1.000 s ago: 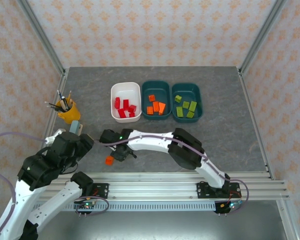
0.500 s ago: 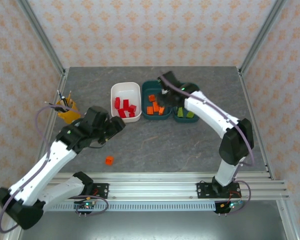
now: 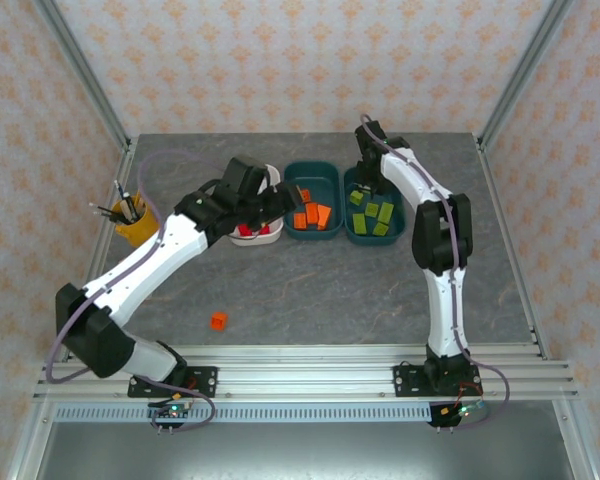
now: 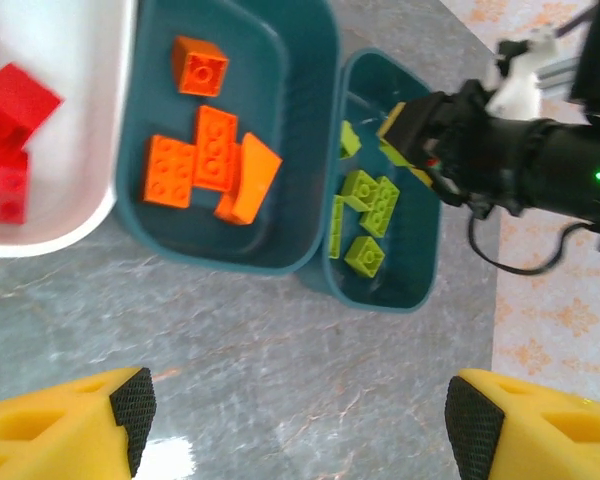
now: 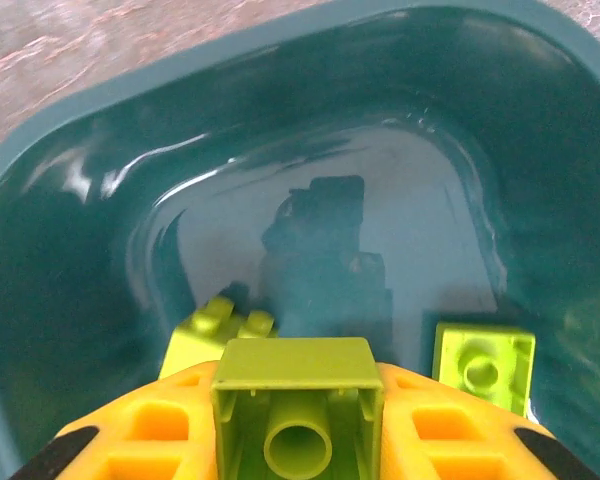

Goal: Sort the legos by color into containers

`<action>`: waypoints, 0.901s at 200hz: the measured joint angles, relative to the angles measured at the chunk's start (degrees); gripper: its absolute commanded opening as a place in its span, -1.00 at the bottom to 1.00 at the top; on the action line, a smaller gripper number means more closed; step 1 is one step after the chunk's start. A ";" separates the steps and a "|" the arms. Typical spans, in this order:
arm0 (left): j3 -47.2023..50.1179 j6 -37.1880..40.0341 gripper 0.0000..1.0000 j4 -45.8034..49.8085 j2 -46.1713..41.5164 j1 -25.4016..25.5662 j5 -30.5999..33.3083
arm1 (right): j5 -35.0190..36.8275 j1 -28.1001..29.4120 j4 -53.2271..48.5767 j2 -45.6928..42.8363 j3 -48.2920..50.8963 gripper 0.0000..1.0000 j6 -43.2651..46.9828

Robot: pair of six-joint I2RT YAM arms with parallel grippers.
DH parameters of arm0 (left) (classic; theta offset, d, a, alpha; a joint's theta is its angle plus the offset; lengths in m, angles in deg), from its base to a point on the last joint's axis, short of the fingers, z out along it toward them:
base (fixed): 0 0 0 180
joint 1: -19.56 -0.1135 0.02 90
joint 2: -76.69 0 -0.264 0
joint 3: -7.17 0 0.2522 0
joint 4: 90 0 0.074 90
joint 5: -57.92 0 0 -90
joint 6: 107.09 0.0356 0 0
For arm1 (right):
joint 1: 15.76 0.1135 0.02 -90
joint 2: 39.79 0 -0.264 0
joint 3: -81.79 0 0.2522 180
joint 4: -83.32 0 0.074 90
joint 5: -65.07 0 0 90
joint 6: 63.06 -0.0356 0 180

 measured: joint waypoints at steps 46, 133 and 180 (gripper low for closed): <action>-5.92 1.40 0.59 -1.33 7.37 0.00 -1.09 | 0.09 -2.05 -4.02 7.17 -8.90 -0.25 -1.03; -8.68 2.91 0.58 2.47 7.69 0.00 1.33 | -1.49 -1.77 -6.14 8.02 -10.51 0.18 -0.57; -7.85 2.95 0.59 11.72 -2.27 0.00 9.66 | 0.02 7.34 -2.16 -9.22 1.27 0.20 1.95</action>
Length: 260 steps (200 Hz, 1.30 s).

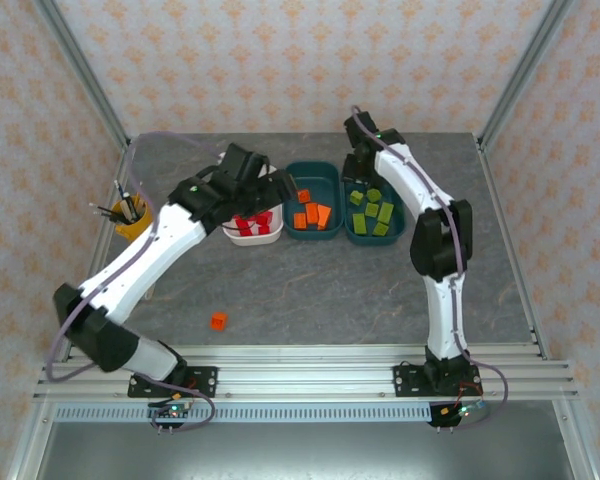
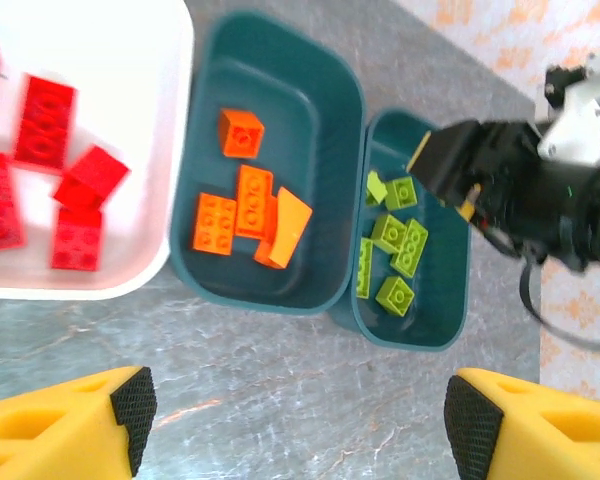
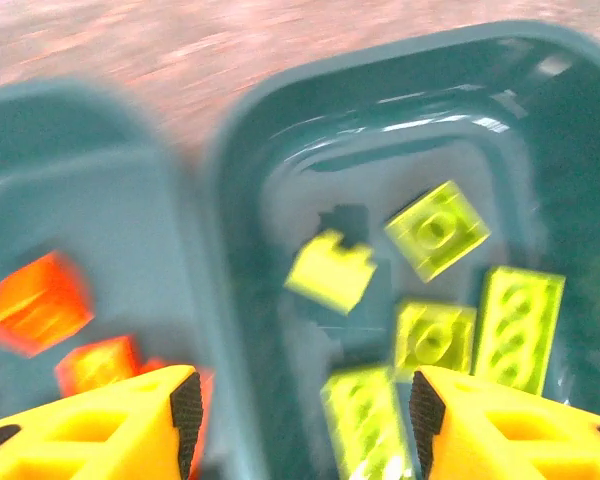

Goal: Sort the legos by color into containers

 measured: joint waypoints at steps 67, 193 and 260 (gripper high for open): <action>12.48 -1.73 0.59 13.16 -27.26 0.00 12.70 | -4.50 29.59 7.26 -15.23 19.39 0.33 -5.03; 21.46 -3.15 0.59 32.44 -51.25 0.00 12.41 | -13.51 47.78 -0.87 11.10 -4.02 0.50 -36.41; 21.55 0.90 0.60 34.07 -52.85 0.00 9.90 | -14.80 49.05 -1.88 19.02 -10.25 0.40 -42.45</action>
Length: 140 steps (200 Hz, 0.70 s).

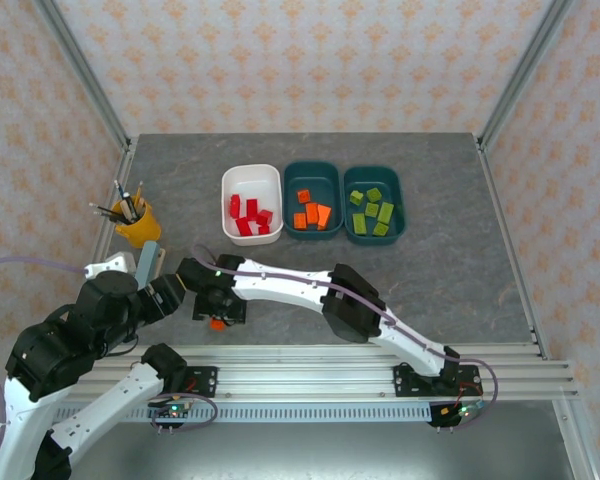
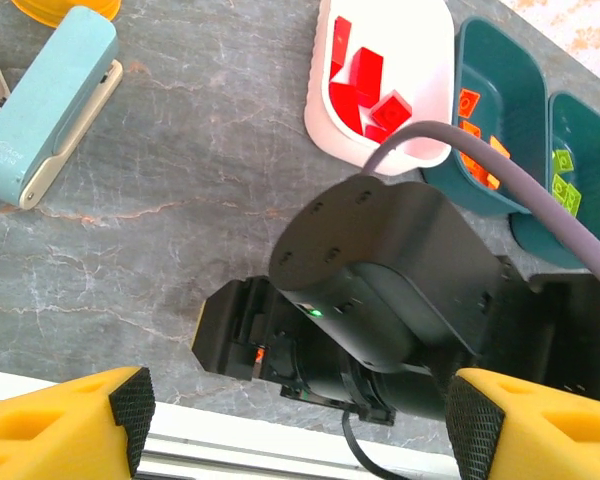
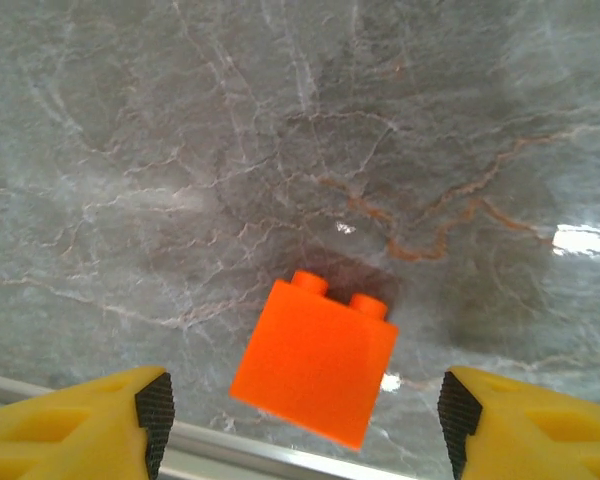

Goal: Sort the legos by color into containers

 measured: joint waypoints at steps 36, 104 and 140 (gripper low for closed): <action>0.94 1.03 0.60 0.07 -0.02 0.00 -1.27 | 0.02 0.00 -0.81 2.21 -1.86 0.29 -1.33; 1.01 1.03 0.61 0.07 -0.04 0.00 -1.70 | 0.48 0.00 -3.23 2.99 -2.84 -0.28 -2.40; 1.86 0.76 0.60 0.04 -0.76 0.00 -1.73 | 1.20 -0.20 -2.49 1.79 -0.96 -0.51 -2.36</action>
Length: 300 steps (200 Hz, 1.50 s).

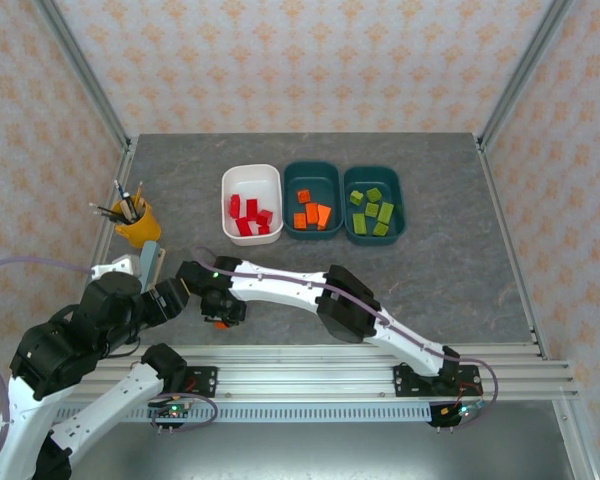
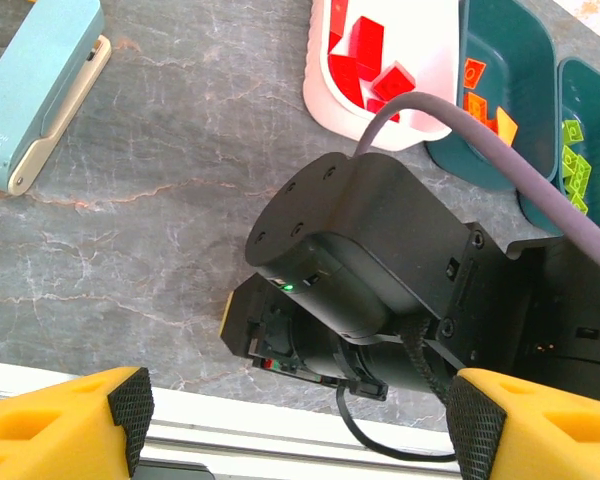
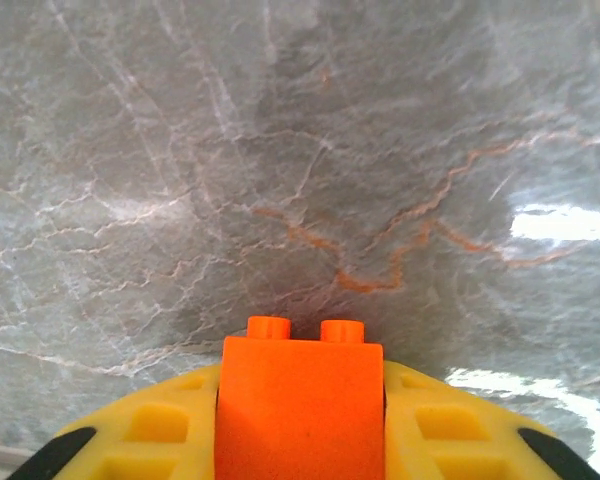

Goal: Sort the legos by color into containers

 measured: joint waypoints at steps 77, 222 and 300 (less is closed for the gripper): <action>3.13 -3.45 0.60 -6.69 2.67 0.00 -4.83 | 9.09 -8.81 -1.92 -17.53 16.13 -0.52 4.85; -1.36 -14.69 0.63 -41.72 45.42 -10.71 -19.58 | 11.06 -41.62 -2.51 -7.85 -5.46 -0.51 30.42; -18.43 -9.18 0.63 -47.63 62.51 -11.76 -21.46 | 9.11 -45.05 -2.62 5.81 -18.78 -0.24 32.13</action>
